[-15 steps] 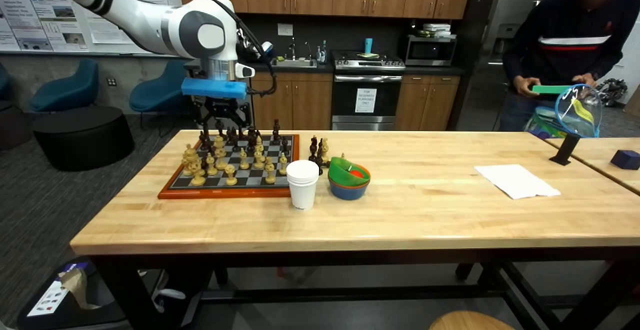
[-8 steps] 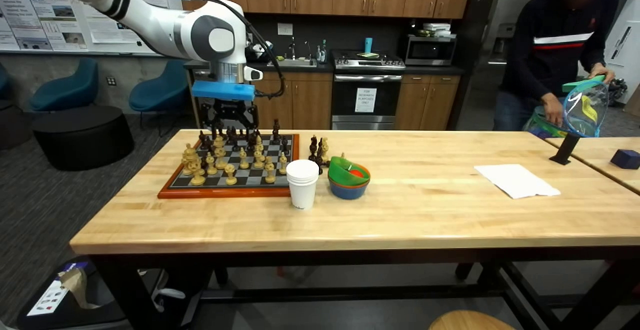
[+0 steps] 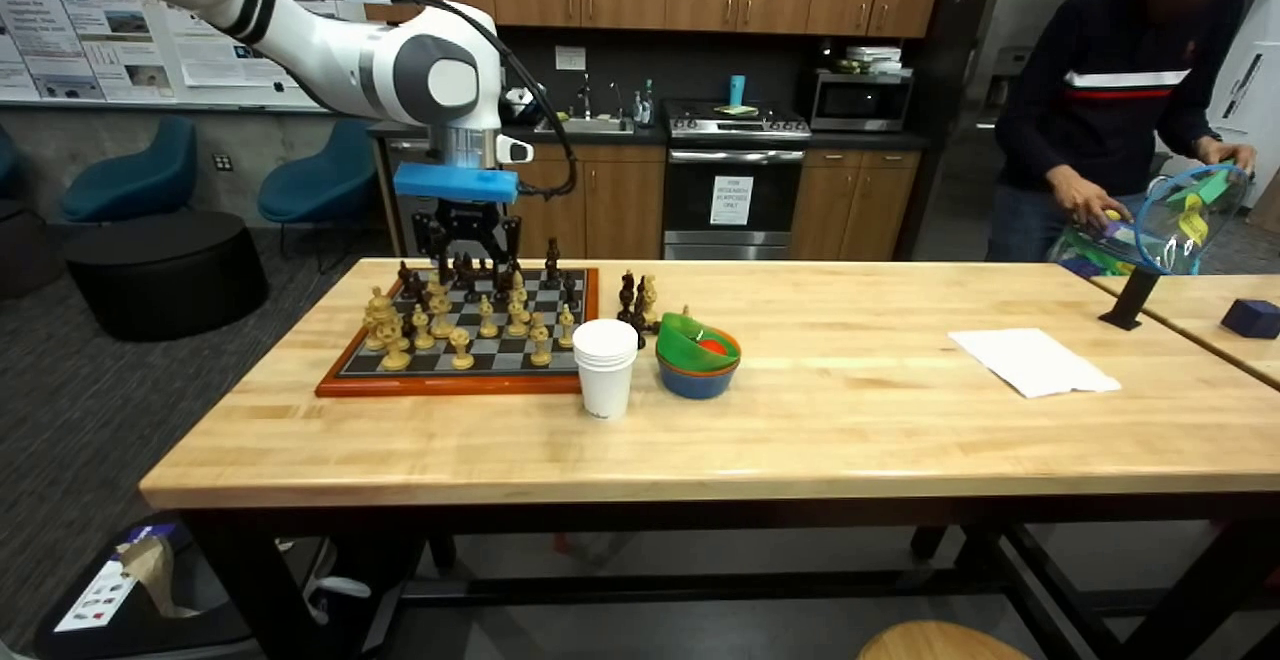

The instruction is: Move one yellow chess piece one step forward, then move one black piece to the right back corner of the chess board

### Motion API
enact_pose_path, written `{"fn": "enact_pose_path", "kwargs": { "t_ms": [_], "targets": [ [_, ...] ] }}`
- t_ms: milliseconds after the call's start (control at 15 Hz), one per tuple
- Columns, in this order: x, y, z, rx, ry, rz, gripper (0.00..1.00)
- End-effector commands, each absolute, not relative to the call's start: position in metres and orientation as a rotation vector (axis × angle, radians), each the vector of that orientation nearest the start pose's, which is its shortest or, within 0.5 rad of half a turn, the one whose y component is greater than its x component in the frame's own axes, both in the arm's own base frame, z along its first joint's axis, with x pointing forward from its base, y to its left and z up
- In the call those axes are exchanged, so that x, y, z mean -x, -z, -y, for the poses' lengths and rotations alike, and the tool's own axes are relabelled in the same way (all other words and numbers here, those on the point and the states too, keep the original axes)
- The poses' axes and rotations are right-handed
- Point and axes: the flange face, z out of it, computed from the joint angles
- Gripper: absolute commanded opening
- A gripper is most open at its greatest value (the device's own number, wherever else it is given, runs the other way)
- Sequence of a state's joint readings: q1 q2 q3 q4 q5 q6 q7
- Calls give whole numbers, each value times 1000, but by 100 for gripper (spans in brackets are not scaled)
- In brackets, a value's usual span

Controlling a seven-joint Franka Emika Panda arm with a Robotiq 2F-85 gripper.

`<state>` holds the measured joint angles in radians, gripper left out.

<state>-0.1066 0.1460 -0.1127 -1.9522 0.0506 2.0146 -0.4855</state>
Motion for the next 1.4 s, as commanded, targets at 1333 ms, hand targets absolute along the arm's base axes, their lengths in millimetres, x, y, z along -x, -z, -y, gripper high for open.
{"fn": "enact_pose_path", "kwargs": {
  "t_ms": [1333],
  "targets": [
    [-591, -382, 122, 3040, -167, 416, 50]
  ]
}}
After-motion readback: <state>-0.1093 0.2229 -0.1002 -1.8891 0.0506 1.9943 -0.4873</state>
